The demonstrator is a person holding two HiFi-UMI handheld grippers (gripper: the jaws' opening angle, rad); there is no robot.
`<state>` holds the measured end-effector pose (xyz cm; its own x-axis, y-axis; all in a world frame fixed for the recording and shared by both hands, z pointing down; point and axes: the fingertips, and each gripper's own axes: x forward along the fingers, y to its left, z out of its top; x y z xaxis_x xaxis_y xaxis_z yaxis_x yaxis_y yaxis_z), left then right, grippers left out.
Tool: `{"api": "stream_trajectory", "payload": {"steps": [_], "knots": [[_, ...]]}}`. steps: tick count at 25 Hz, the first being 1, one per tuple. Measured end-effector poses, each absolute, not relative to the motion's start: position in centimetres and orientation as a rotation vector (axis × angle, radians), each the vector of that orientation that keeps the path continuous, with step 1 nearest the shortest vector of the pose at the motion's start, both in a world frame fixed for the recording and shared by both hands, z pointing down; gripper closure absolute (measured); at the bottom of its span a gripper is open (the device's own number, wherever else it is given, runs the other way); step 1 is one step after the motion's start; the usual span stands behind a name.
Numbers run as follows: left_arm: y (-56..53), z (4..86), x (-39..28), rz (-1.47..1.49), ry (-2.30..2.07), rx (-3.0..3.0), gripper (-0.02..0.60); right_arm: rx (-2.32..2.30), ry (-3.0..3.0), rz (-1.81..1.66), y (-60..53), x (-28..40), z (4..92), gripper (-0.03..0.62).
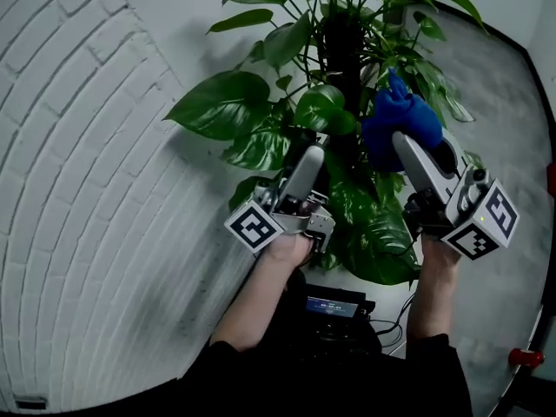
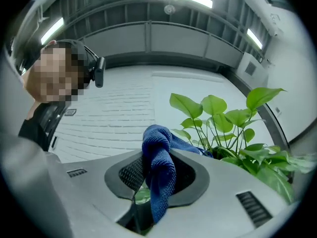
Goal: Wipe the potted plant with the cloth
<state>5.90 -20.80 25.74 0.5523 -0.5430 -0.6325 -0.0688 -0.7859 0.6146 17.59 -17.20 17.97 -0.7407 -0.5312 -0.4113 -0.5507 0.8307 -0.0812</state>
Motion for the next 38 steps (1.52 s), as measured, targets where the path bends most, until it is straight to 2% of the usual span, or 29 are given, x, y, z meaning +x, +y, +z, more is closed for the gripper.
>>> {"api": "stream_trajectory", "payload": {"steps": [9,15,21,33,38], "knots": [[-26.9,25.7,3.9,-1.291,-0.401,2.116,0.127,-1.236,2.673,0.102,-27.4,15.8,20.7,0.477],[-28.0,25.6,5.3,-1.334,-0.225,2.083,0.127,-1.176,2.839,-0.051,-30.8,12.7,26.2,0.477],[-28.0,25.3,6.0,-1.318,-0.163,2.122,0.126,-0.989,2.868,-0.210,-29.9,10.8,28.8,0.477],[-27.1,25.2,6.2,-1.300,-0.173,2.183,0.124,-0.963,3.030,-0.030,-24.9,9.7,30.5,0.479],[-27.2,25.1,6.0,-1.313,-0.174,2.173,0.124,-0.829,3.091,-0.056,-22.3,10.4,31.2,0.479]]}}
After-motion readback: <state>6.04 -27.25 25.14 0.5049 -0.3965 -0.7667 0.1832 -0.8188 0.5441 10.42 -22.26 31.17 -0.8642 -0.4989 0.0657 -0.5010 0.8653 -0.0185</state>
